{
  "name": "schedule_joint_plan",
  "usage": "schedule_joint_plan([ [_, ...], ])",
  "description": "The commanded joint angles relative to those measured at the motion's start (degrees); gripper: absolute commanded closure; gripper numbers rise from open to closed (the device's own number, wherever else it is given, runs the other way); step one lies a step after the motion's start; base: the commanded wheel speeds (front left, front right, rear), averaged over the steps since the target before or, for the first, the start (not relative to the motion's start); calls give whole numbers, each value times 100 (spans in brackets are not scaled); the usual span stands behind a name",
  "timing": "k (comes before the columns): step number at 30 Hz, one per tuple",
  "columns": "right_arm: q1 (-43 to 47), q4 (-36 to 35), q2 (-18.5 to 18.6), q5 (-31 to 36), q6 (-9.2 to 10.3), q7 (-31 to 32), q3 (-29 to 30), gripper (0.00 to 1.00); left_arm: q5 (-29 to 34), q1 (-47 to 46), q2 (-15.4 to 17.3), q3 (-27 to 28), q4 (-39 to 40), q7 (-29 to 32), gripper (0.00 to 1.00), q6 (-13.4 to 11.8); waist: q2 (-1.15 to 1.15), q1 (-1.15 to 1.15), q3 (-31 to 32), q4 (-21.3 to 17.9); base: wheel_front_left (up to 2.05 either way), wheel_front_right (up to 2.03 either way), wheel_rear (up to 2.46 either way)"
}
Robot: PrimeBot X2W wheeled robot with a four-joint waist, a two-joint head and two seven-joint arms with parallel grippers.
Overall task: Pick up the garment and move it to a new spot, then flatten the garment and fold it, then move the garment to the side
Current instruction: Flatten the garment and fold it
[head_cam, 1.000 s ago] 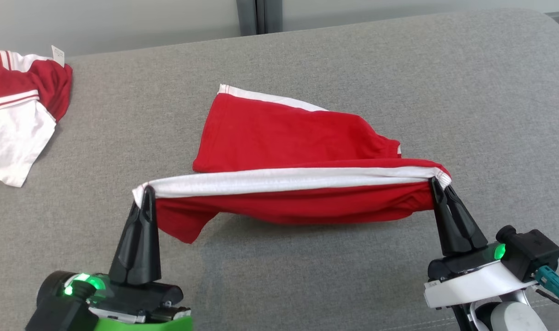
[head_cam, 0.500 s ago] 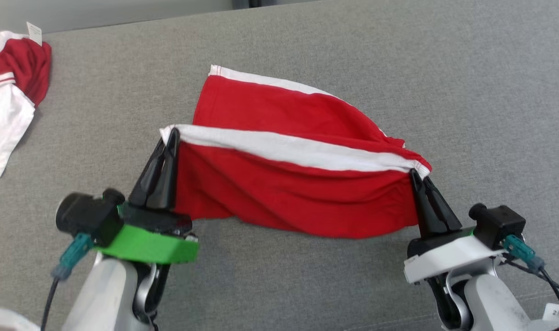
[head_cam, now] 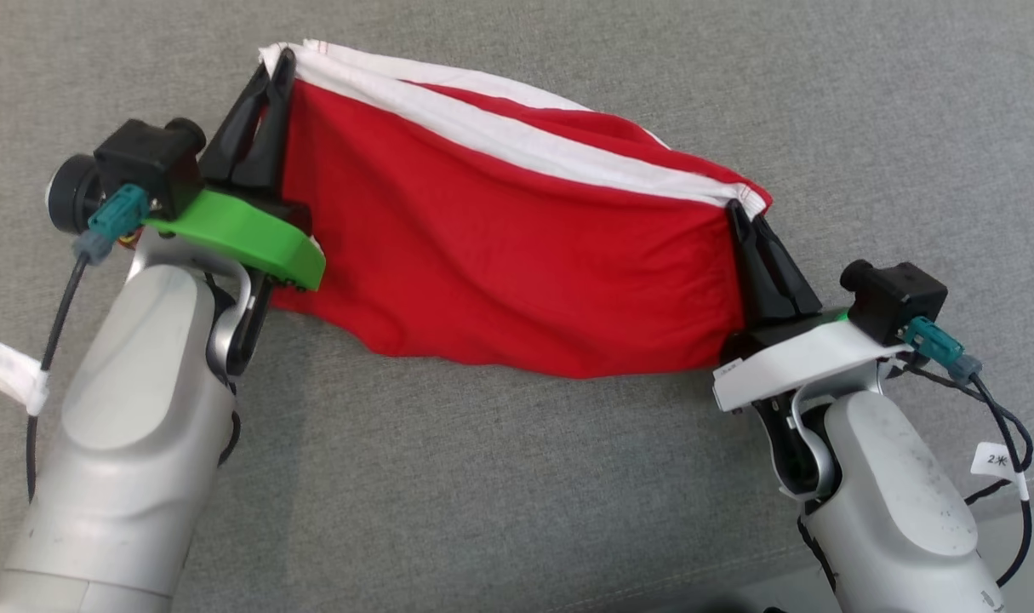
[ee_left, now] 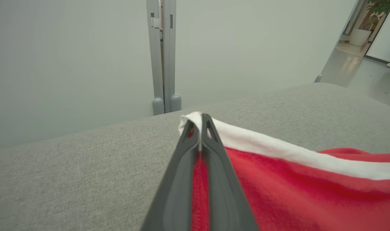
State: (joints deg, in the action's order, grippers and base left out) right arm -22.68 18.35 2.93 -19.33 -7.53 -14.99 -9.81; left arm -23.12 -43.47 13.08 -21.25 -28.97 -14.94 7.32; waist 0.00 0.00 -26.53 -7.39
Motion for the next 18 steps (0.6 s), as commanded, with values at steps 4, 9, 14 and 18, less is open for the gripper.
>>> schedule_joint_plan([
  [4,-235,48,-2,-133,8,-22,-30,100,64,-556,-11,-101,-684,-7,100,18,0,0,-363,-242,0,0,0],
  [9,-319,91,-1,-185,8,-22,-45,100,23,-901,-77,-236,-1221,-20,100,18,0,0,-354,-268,0,0,0],
  [14,-315,105,-2,-154,8,-24,-105,100,-16,-1048,-150,-268,-1516,-24,96,18,0,0,-277,-280,0,0,0],
  [18,-225,88,0,-98,8,-23,-107,0,42,-1055,-226,-232,-1610,-31,0,-15,0,0,-162,-274,0,0,0],
])
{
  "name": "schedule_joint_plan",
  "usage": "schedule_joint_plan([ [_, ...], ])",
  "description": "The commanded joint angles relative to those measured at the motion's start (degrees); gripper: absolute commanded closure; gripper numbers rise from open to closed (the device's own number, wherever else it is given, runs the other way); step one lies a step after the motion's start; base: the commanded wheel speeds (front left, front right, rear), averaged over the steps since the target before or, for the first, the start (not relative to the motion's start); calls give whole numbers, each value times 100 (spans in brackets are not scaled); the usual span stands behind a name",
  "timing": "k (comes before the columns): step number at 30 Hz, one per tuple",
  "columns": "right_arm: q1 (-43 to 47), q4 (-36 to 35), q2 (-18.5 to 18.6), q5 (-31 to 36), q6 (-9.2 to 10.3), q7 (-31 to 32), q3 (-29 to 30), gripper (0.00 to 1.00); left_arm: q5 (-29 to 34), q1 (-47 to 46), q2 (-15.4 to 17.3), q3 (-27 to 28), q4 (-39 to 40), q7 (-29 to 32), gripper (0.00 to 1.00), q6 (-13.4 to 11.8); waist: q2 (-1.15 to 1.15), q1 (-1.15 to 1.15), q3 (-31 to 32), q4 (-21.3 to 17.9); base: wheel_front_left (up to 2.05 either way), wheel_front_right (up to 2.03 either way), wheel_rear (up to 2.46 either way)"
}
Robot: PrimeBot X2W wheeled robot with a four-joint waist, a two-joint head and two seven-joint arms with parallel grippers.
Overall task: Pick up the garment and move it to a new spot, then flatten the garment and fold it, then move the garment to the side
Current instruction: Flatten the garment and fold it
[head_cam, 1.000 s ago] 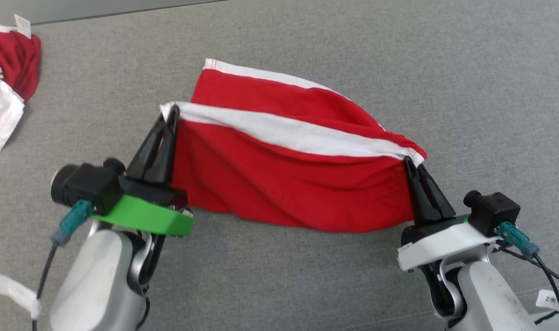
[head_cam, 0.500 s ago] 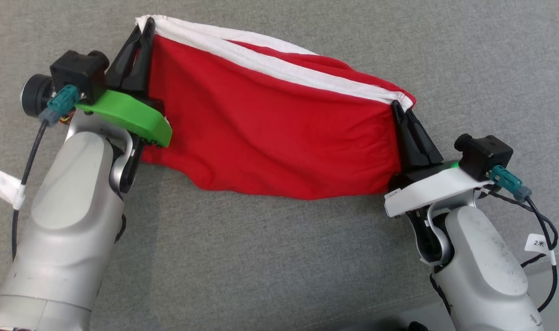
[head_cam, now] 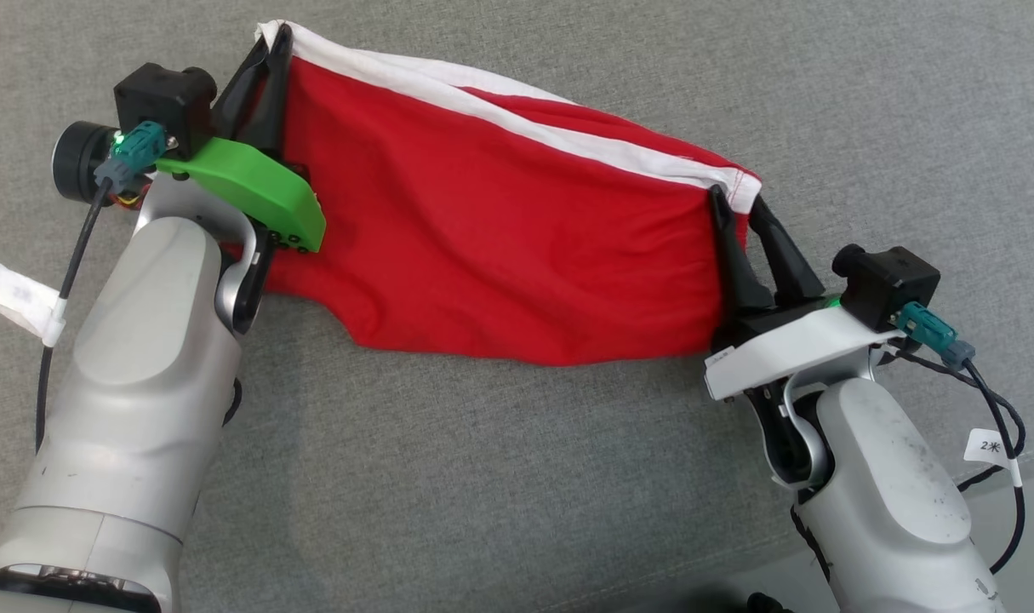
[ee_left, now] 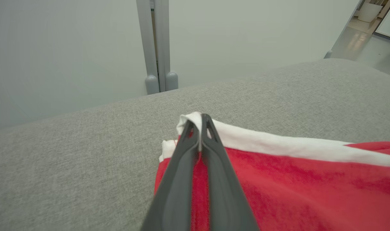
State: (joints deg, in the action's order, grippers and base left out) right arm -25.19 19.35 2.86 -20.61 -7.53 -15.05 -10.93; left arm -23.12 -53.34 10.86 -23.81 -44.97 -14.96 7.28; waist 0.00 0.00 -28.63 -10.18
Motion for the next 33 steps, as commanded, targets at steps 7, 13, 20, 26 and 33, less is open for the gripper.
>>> schedule_joint_plan([
  [7,415,-232,6,173,8,-18,244,0,109,378,-124,68,153,-25,0,-19,0,0,478,115,0,0,0],
  [13,865,-334,10,378,8,-18,648,0,34,824,-67,-106,38,-6,0,5,0,0,965,259,0,0,0],
  [20,1375,-521,8,794,7,-18,1056,0,-232,1199,59,-337,-105,796,0,19,0,0,1313,386,0,0,0],
  [26,1504,-809,8,993,7,80,1117,0,-474,1069,32,-270,-256,1677,0,-141,0,0,1239,327,0,0,0],
  [33,1493,-1058,7,948,7,156,1052,0,-688,1045,3,-241,-307,2258,0,-224,0,0,1036,193,0,0,0],
])
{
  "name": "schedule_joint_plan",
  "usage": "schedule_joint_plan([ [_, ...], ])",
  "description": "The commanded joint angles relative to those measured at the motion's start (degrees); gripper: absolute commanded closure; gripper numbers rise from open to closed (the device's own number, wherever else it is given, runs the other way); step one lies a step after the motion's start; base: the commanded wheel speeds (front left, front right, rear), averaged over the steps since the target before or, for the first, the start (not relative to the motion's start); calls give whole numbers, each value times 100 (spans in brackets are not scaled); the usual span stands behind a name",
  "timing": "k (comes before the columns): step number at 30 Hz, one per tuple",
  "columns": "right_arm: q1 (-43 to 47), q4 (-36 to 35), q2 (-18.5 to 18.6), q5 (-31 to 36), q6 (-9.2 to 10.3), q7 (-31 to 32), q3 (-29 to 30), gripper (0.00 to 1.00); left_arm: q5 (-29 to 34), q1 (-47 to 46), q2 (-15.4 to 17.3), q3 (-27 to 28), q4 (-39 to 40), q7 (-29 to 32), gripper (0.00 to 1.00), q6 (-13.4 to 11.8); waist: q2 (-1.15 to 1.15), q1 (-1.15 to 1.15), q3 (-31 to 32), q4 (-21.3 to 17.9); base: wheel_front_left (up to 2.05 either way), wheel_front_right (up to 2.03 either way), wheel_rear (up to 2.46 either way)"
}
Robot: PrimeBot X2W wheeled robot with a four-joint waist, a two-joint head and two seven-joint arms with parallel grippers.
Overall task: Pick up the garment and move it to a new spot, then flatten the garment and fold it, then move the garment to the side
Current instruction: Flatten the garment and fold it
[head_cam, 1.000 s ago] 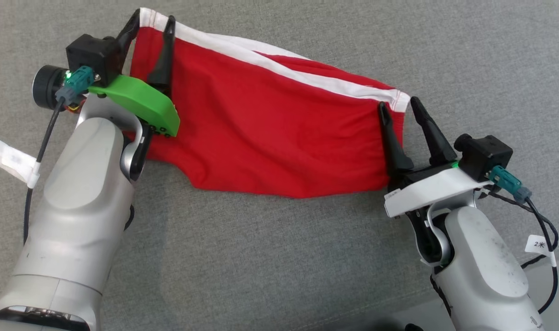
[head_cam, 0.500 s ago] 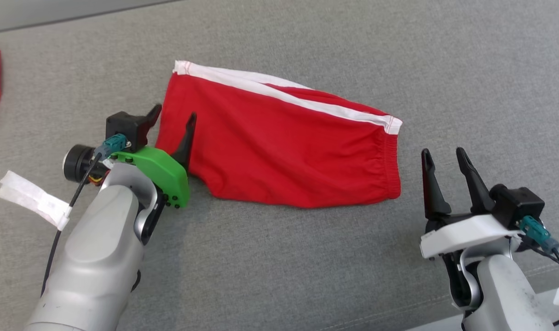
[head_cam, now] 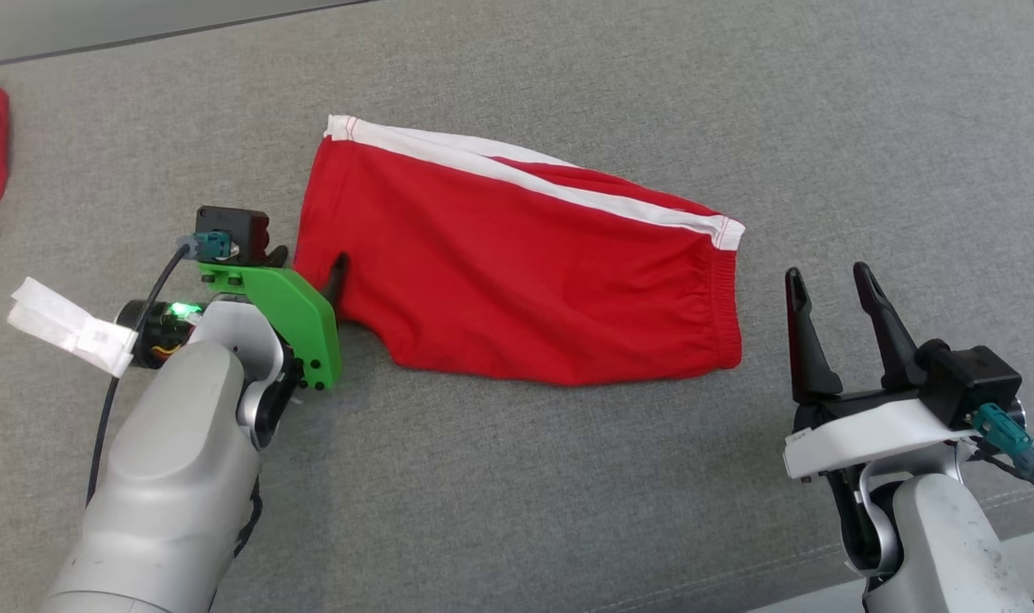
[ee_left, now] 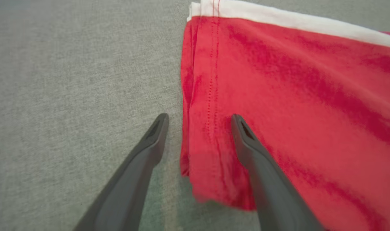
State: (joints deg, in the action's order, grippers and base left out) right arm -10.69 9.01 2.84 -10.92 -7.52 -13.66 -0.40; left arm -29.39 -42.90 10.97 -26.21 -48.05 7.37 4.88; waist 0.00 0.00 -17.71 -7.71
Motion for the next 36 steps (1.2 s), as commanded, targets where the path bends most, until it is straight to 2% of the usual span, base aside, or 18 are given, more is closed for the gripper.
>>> schedule_joint_plan([
  [1,56,-33,11,-29,7,18,4,0,-92,27,-17,-6,-3,100,0,25,0,0,-67,-62,0,0,0],
  [8,47,-67,10,-44,7,27,43,0,-189,169,10,-44,11,458,1,-27,0,0,-84,-74,0,0,0],
  [9,39,-71,10,-49,6,25,43,0,-192,182,14,-53,23,468,25,-30,0,0,-81,-69,0,0,0],
  [11,25,-74,10,-59,6,22,34,0,-227,216,9,-59,80,481,91,-21,0,0,-71,-54,0,0,0],
  [12,20,-70,10,-62,6,19,29,0,-240,221,3,-62,110,487,100,-10,0,0,-64,-46,0,0,0],
  [22,41,-33,11,-13,6,-13,67,0,-413,380,5,1,588,253,100,30,0,0,88,105,0,0,0],
  [27,126,-77,10,44,6,21,147,0,-562,825,33,113,1083,-51,100,42,0,0,234,220,0,0,0],
  [30,178,-123,11,74,6,45,232,0,-680,1223,45,174,1497,-189,100,-42,0,0,308,316,0,0,0],
  [36,265,-240,11,173,7,197,387,0,-815,2187,123,296,2476,-378,100,-369,0,0,415,466,0,0,0],
])
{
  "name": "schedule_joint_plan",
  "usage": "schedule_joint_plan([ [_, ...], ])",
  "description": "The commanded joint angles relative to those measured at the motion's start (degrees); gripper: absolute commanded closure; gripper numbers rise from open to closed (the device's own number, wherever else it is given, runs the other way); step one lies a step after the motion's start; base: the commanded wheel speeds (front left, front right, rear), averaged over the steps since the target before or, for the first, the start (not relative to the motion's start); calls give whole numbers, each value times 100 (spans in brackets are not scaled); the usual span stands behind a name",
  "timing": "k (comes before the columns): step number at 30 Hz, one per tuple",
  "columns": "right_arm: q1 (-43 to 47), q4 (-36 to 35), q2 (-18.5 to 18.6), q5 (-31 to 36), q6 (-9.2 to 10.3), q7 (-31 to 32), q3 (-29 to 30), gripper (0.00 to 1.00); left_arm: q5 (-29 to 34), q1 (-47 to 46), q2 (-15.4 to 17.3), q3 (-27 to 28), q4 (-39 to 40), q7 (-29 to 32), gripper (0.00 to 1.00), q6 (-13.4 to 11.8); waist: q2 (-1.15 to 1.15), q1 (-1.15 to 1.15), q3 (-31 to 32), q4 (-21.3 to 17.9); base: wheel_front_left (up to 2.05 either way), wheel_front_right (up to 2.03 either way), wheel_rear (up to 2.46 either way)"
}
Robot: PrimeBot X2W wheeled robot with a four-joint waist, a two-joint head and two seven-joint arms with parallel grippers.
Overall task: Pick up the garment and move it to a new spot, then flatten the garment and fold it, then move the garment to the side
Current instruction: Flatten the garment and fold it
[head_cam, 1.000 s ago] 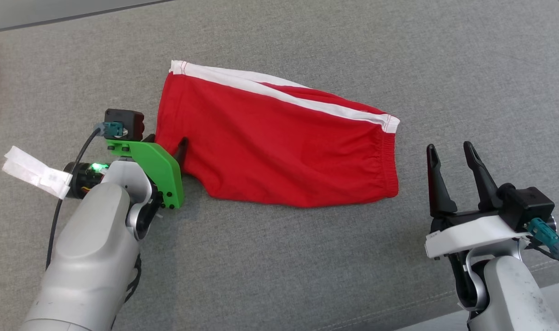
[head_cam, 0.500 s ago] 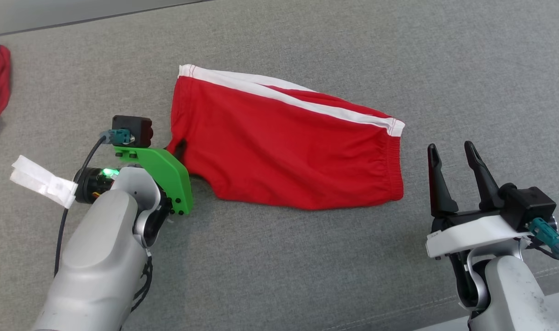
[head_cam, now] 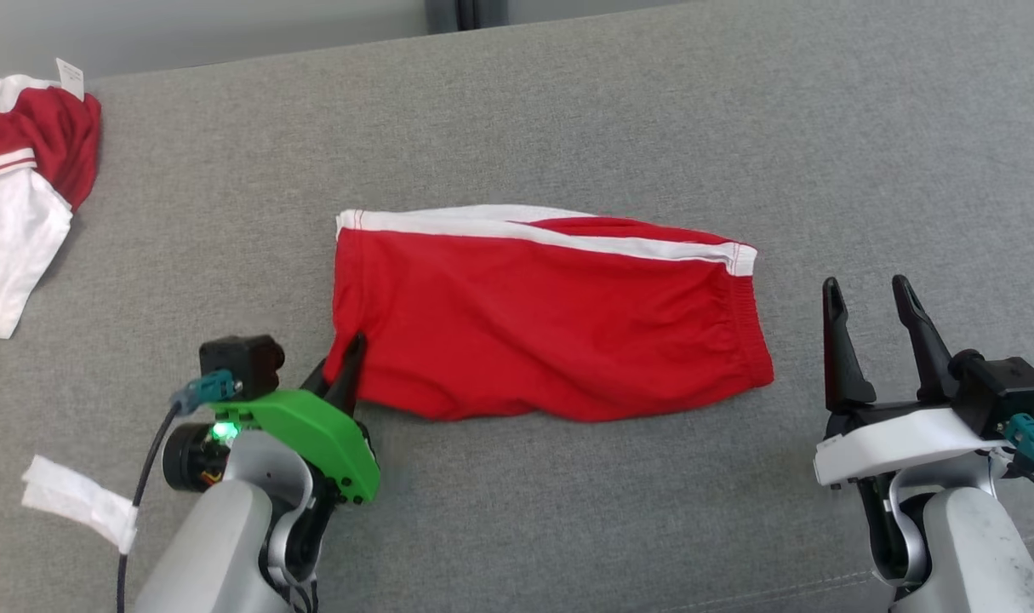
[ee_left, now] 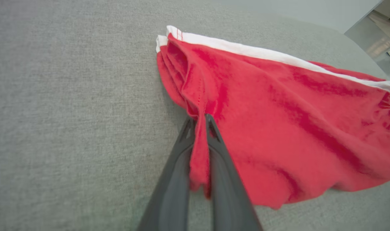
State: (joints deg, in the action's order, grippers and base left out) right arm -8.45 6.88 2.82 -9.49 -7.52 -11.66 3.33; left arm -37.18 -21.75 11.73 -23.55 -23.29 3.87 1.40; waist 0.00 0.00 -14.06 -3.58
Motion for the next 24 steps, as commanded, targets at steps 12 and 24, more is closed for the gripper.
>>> schedule_joint_plan([
  [12,100,-187,13,84,7,181,32,0,-222,1254,-171,-5,982,-114,100,-494,0,0,122,159,0,0,0],
  [24,186,-94,13,120,6,224,69,0,233,1100,-13,74,1200,-1063,0,-525,0,0,365,194,0,0,0],
])
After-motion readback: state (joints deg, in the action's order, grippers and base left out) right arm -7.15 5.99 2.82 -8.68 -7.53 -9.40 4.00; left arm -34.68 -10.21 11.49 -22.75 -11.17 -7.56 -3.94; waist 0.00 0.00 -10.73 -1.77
